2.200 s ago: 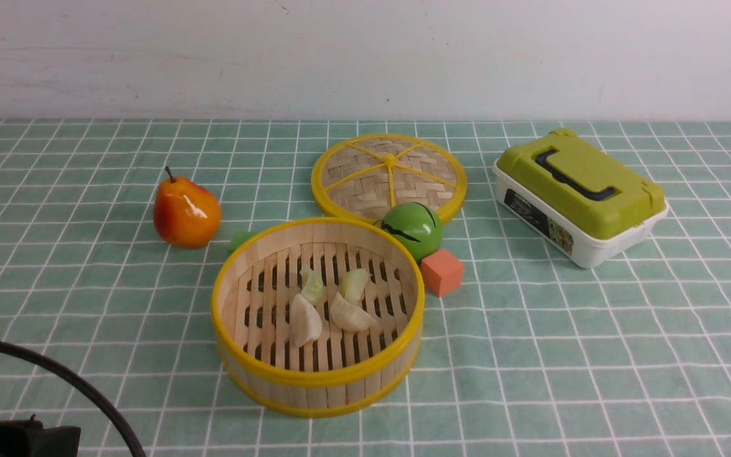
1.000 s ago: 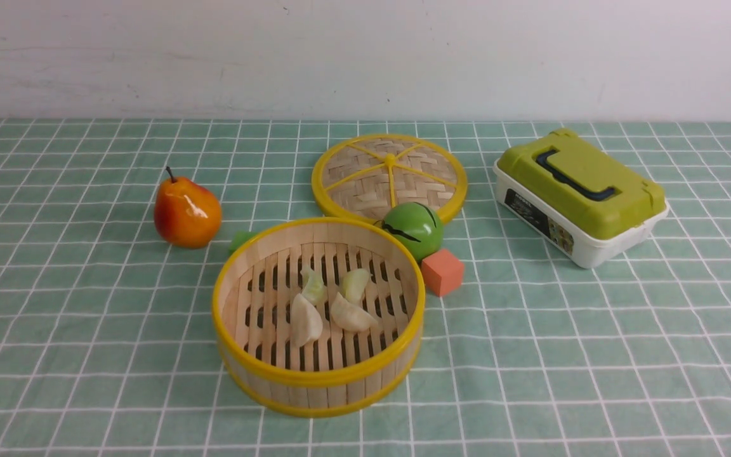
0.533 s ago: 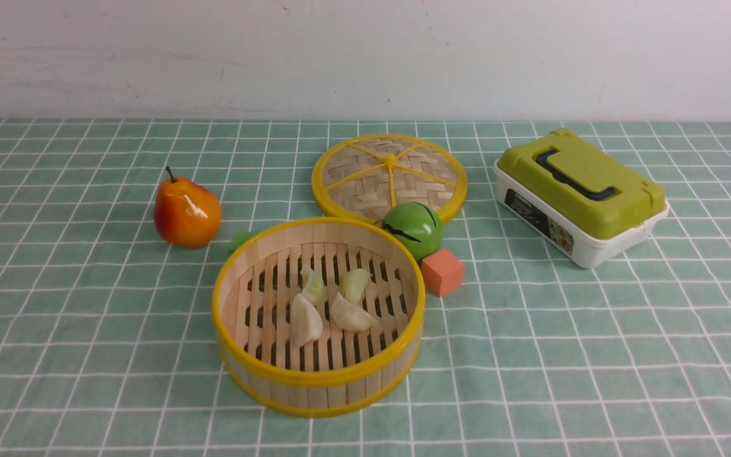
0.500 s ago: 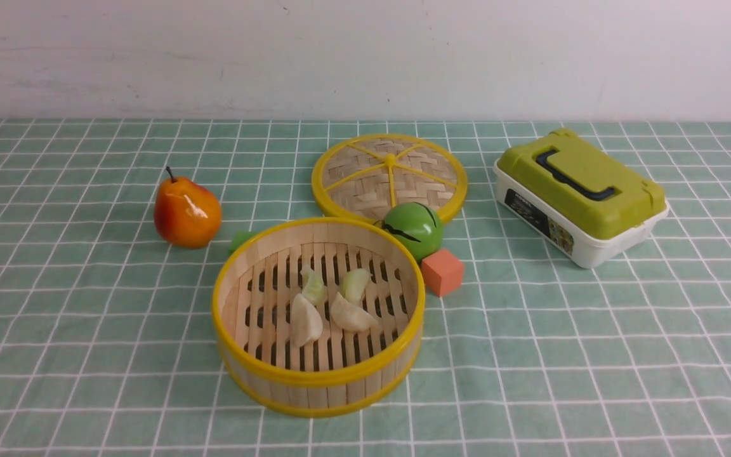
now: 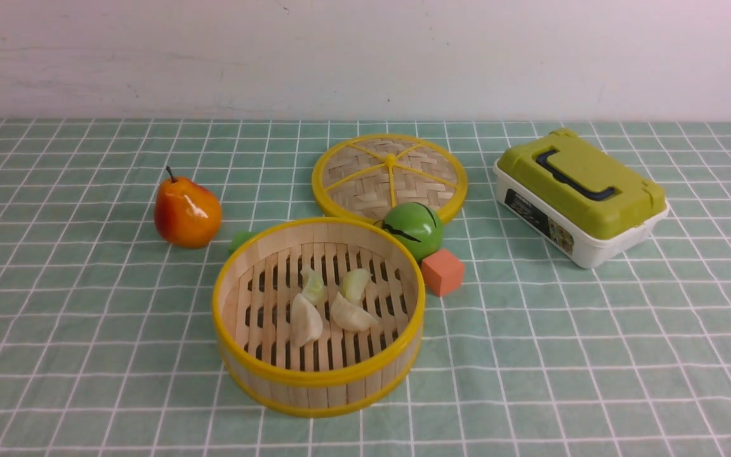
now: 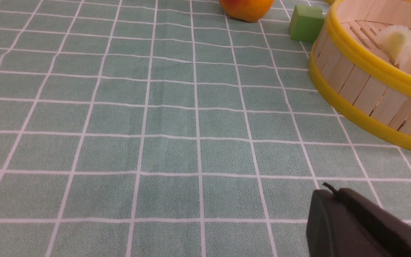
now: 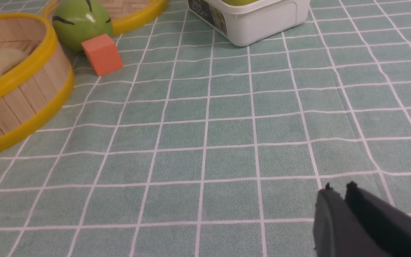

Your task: Put the dumplings into the steamer on the table with the blue tablecloth.

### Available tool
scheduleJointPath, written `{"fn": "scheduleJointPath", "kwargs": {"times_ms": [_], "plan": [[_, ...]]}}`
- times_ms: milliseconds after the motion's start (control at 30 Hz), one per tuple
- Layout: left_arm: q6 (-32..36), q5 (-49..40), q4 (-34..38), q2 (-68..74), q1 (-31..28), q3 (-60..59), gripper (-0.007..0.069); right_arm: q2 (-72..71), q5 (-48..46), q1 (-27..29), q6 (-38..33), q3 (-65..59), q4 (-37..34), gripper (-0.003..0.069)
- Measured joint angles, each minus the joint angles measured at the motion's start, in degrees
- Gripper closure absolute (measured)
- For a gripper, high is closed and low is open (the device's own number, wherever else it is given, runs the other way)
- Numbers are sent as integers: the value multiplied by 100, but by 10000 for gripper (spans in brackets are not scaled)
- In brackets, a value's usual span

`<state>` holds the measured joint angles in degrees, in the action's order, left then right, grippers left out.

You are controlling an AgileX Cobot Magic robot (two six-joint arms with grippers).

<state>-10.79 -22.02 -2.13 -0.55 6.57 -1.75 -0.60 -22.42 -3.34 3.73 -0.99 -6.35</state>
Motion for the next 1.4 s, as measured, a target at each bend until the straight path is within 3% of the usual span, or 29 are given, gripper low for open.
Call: {"fn": "scheduleJointPath", "kwargs": {"times_ms": [1400], "plan": [[0, 0, 0, 0, 0, 0, 615, 0, 0, 0, 0, 0, 0, 552]]}}
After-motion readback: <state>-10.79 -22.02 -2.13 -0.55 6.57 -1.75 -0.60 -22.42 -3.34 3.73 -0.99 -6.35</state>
